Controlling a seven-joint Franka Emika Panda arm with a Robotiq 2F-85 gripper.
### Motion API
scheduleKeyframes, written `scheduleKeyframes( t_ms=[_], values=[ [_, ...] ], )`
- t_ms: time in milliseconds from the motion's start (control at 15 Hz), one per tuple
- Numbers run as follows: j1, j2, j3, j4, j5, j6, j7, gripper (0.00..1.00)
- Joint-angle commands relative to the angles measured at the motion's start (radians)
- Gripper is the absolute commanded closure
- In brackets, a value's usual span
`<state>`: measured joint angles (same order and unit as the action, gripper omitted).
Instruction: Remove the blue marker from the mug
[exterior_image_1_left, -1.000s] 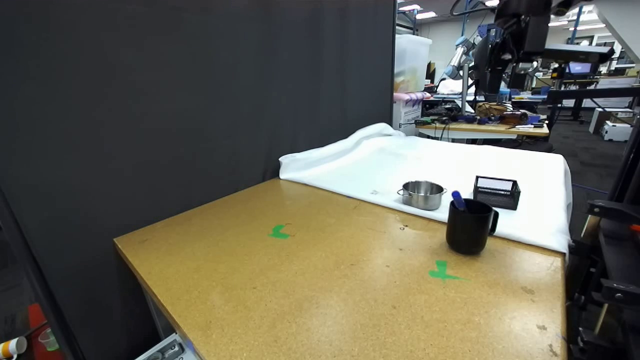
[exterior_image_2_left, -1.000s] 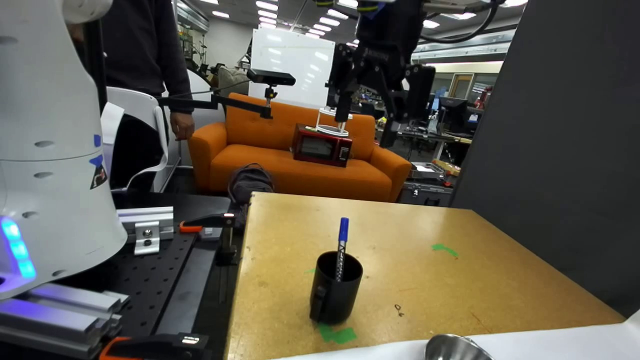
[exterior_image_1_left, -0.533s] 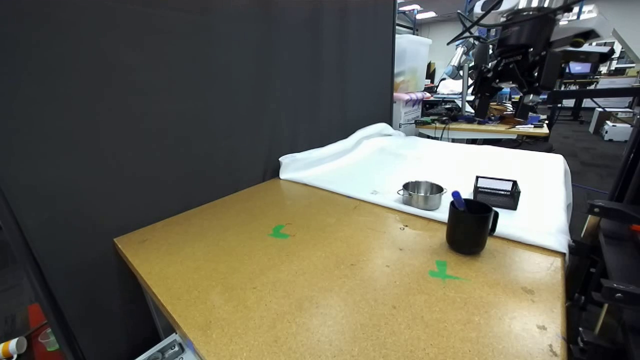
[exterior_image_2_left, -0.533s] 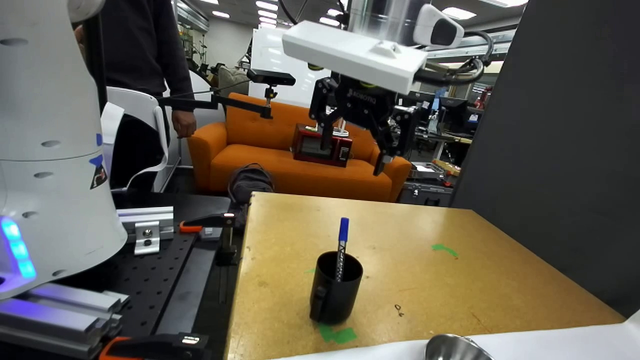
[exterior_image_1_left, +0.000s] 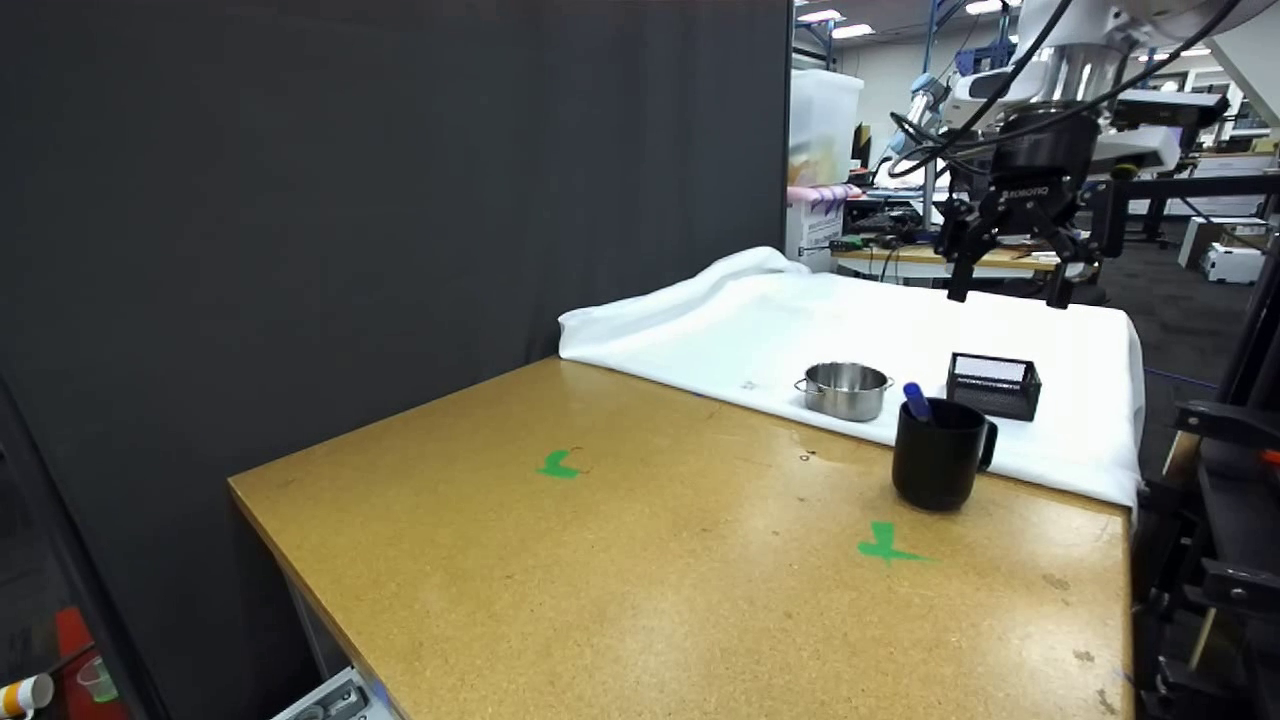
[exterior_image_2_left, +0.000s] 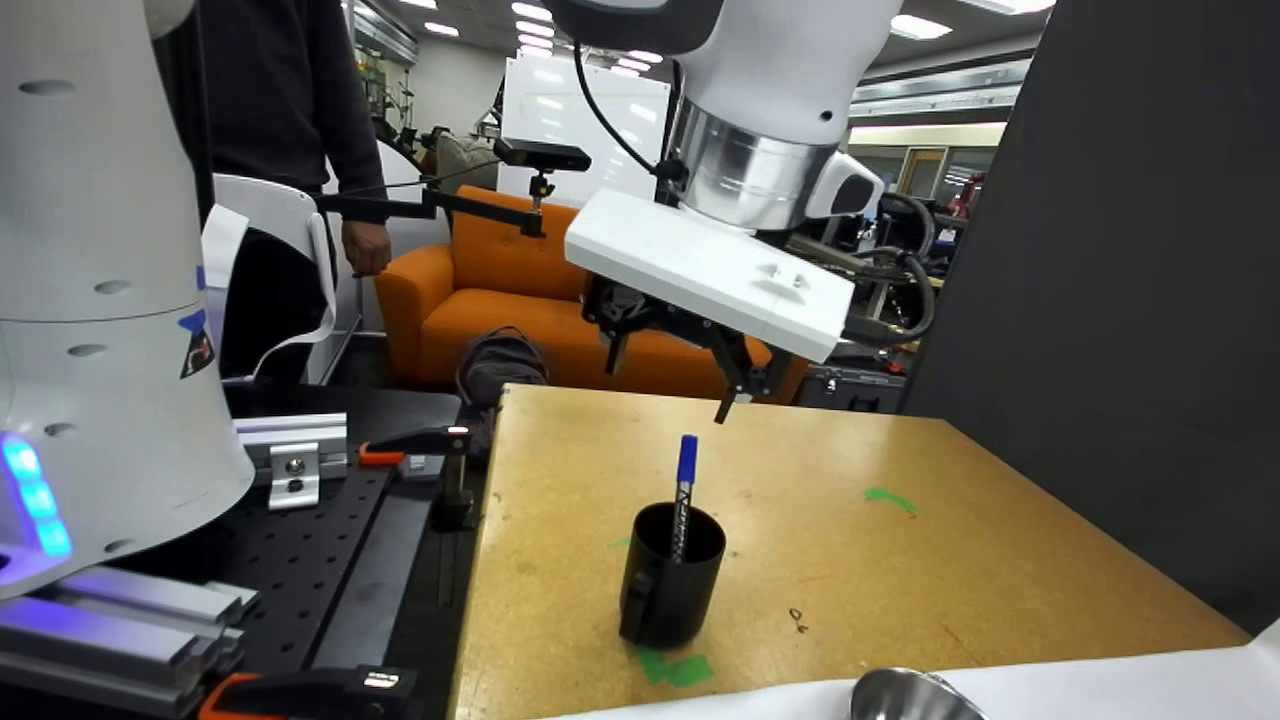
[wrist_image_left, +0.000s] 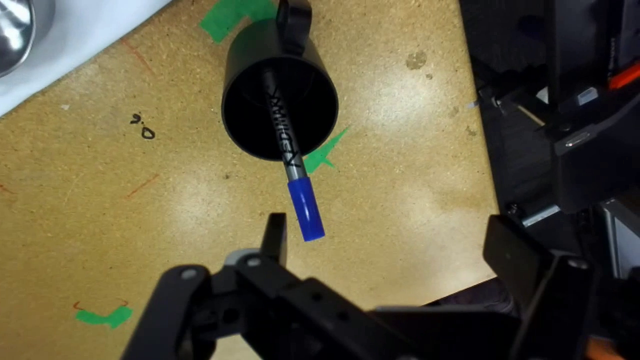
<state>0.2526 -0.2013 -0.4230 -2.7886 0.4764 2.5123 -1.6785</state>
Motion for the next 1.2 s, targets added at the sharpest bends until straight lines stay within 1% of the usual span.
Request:
scheduleKeyframes(
  t_ms=[0,333,533,733,933,1133],
  values=[
    [-0.084,0.015,0.089,0.004,0.025,-0.009,-0.018,0.00],
    [-0.089,0.020,0.095,0.009,0.025,-0.009,-0.017,0.00],
    [-0.101,0.033,0.120,0.009,0.069,-0.002,-0.086,0.00],
    [-0.123,0.042,0.126,0.007,0.161,-0.003,-0.191,0.00],
    [-0.151,0.061,0.124,0.005,0.301,-0.002,-0.362,0.00],
    [-0.179,0.108,0.160,0.004,0.420,0.032,-0.505,0.00]
  ],
)
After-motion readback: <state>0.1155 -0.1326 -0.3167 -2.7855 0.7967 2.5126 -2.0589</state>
